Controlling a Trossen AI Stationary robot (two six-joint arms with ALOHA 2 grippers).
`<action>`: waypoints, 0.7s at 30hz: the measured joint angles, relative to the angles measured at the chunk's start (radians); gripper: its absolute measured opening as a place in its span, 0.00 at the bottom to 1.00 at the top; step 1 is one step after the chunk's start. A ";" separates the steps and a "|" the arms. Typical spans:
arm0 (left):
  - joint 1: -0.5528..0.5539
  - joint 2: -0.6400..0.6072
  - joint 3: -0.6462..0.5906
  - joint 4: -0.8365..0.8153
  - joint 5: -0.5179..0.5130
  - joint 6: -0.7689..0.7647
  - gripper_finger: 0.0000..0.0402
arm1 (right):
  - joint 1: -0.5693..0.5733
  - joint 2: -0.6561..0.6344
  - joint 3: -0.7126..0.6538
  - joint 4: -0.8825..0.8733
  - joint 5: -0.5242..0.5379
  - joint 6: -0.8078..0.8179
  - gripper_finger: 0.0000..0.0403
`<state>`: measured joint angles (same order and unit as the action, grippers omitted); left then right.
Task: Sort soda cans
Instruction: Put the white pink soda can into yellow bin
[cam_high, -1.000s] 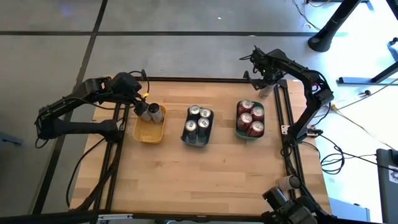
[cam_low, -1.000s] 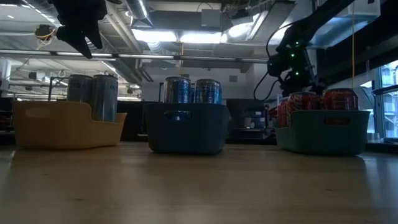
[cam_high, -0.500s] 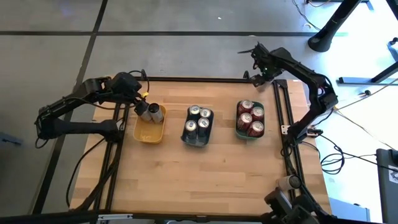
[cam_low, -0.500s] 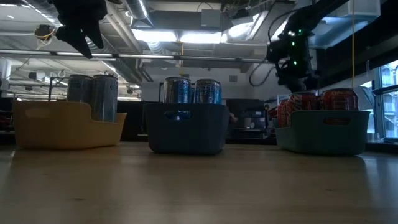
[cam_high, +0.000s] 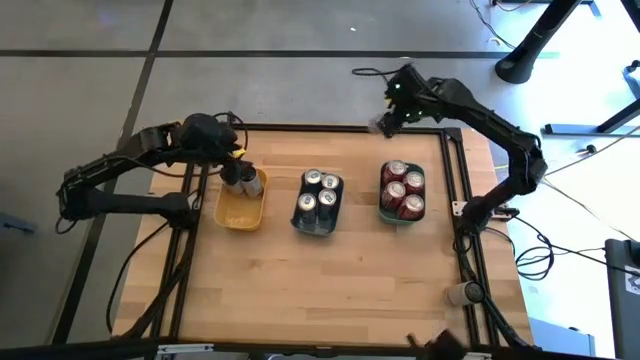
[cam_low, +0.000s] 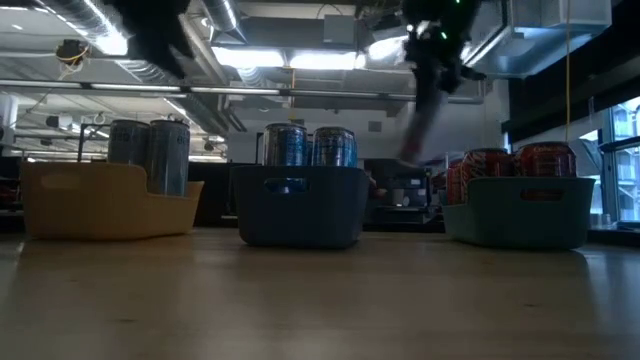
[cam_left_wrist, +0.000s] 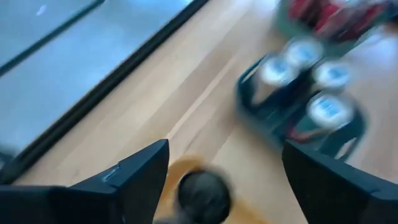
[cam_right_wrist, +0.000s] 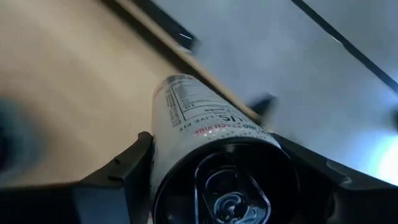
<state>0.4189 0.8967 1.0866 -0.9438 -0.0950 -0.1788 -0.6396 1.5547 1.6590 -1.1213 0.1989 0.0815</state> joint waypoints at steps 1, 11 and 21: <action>-0.015 0.001 0.000 0.034 0.011 0.001 0.73 | 0.030 0.000 0.006 0.013 -0.022 0.000 0.64; -0.168 0.078 0.000 0.263 0.025 0.003 0.54 | 0.328 0.000 0.013 0.286 -0.096 -0.019 0.64; -0.254 0.163 0.000 0.383 0.025 0.030 0.23 | 0.519 0.035 0.013 0.431 -0.116 -0.065 0.63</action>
<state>0.1647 1.0595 1.0866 -0.5604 -0.0698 -0.1488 -0.1205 1.5899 1.6721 -0.6904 0.0832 0.0170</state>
